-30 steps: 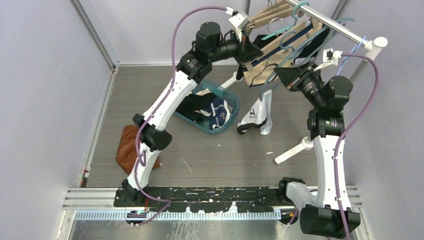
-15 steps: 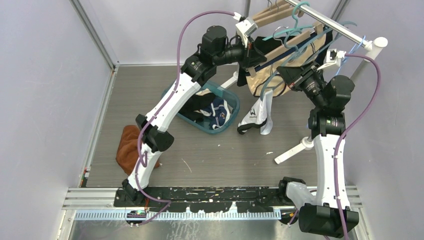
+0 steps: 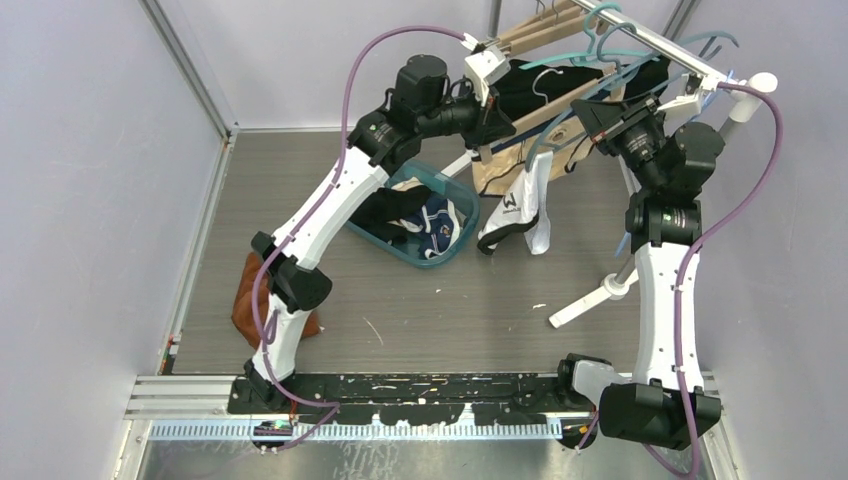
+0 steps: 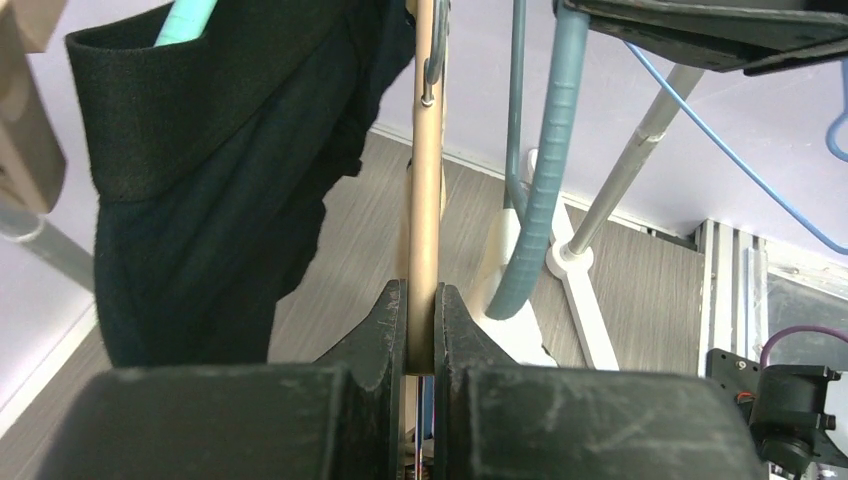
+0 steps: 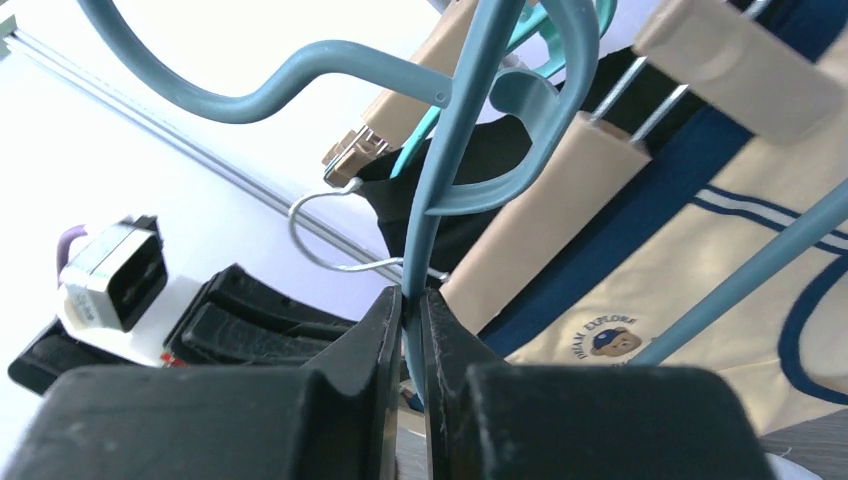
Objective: Remove the underwear clipped to the hanger
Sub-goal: Adjust the hanger on the clothesline.
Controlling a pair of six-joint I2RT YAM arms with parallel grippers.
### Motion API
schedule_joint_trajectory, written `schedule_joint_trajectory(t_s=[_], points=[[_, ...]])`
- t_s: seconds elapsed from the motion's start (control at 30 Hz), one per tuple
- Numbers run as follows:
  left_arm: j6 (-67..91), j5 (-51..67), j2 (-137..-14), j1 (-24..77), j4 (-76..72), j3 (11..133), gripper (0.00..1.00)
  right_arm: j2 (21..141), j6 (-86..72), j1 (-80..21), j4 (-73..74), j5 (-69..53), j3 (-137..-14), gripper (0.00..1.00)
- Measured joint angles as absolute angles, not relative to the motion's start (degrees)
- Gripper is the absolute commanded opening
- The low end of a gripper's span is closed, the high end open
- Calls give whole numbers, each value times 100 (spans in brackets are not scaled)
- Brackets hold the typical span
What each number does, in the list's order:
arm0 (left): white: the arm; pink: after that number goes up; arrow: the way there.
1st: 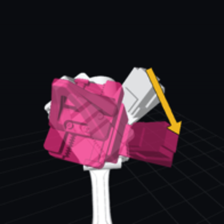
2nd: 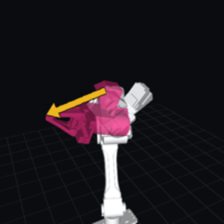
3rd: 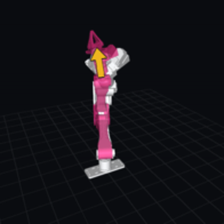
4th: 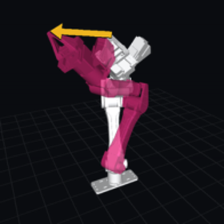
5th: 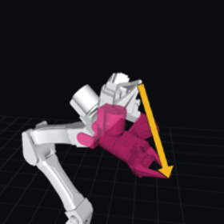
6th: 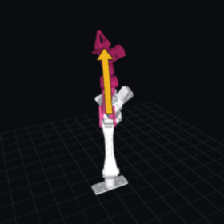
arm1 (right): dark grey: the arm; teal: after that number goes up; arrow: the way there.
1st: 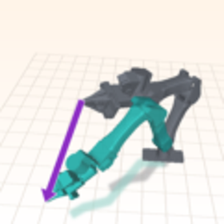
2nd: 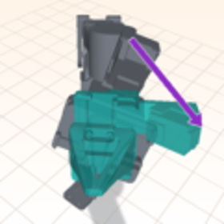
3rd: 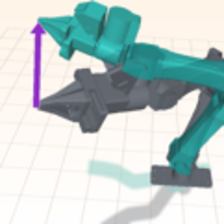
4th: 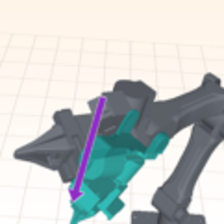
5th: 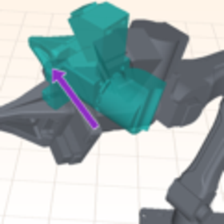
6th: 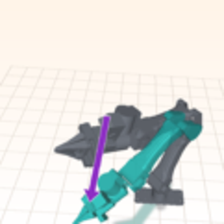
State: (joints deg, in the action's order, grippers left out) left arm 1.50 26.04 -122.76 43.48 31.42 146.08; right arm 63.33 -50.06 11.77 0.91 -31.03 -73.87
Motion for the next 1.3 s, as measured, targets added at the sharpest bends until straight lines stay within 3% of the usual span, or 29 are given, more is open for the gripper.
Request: schedule_joint_trajectory(t_s=[1.2,1.3], points=[[-493,2414,-11367,4333,3507,13666,0,6589,-6104,1721,1267,-2235,-8156,1],[-541,2414,-11321,4333,3505,13646,0,6578,-6145,1745,1308,-2237,-8156,6]])
